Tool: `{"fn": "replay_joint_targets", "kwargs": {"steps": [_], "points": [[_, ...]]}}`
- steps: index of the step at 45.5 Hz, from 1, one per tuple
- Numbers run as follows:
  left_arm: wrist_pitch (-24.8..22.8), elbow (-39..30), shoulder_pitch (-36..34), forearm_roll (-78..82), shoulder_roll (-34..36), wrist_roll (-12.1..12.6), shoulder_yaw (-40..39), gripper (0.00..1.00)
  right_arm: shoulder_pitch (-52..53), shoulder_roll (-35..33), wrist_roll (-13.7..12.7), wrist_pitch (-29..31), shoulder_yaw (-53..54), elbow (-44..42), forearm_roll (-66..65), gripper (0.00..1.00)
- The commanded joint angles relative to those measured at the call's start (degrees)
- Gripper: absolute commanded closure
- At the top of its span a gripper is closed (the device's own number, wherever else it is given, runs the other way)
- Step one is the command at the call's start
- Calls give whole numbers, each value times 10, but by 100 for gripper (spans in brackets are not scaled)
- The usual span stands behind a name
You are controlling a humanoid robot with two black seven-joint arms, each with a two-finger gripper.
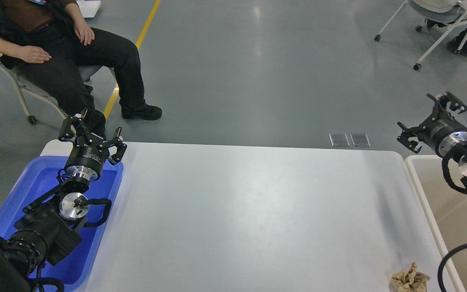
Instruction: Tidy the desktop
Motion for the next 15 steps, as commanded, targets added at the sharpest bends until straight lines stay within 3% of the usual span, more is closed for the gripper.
{"fn": "replay_joint_targets", "kwargs": {"steps": [1, 15], "points": [[0, 0, 1, 0, 0, 0, 0, 0, 35, 92, 0, 24, 44, 13, 18, 0], [0, 0, 0, 0, 0, 0, 0, 0, -22, 146, 1, 34, 44, 13, 19, 0]]}}
